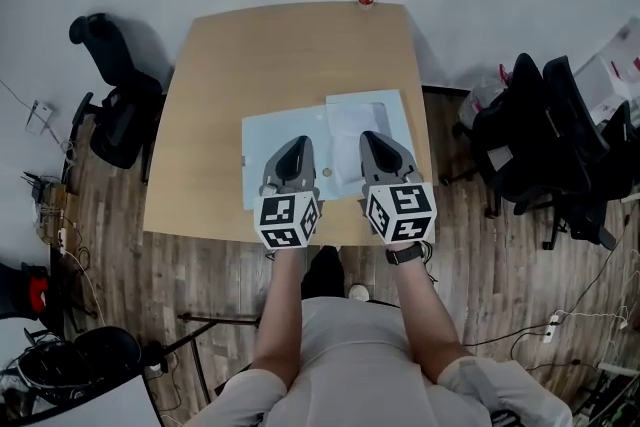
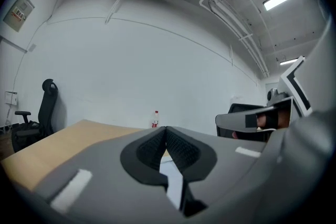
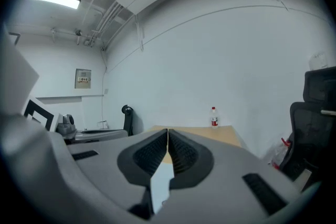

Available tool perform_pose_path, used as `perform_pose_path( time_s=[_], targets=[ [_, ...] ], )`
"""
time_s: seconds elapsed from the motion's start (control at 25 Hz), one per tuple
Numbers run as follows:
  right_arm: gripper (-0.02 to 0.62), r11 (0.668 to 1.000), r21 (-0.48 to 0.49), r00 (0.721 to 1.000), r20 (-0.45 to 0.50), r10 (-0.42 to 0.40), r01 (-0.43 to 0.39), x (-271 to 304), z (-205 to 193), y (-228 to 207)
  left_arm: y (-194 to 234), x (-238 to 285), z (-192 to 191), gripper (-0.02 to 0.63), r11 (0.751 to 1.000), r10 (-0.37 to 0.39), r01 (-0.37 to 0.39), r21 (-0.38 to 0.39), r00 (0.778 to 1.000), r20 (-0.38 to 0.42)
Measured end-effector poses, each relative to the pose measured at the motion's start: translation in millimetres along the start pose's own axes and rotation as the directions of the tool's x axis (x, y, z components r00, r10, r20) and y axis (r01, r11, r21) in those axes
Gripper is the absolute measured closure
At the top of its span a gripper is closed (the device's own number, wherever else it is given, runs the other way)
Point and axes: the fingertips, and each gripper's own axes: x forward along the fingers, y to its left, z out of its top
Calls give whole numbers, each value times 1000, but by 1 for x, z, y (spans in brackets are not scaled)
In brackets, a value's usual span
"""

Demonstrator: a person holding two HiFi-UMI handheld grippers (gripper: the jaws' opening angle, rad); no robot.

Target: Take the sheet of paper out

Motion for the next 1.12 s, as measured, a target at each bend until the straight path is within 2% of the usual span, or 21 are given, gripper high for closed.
perform_pose_path(
  time_s=[0.16, 0.56, 0.84, 1.12],
  targets=[
    [581, 1000, 18, 998, -65, -8, 9, 26, -23, -12, 14, 27, -27, 597, 1000, 12, -10, 26, 997, -80],
    [581, 997, 60, 985, -169, -30, 40, 72, -62, -41, 27, 84, -88, 595, 999, -27, 31, 11, 968, -249],
    [581, 993, 97, 965, -258, -37, 64, 93, -98, -61, 33, 112, -133, 595, 991, -93, 57, -120, 945, -312],
    [581, 991, 119, 943, -331, -19, 62, 108, -127, -70, 40, 128, -183, 592, 982, -118, 44, -183, 903, -414]
  ],
)
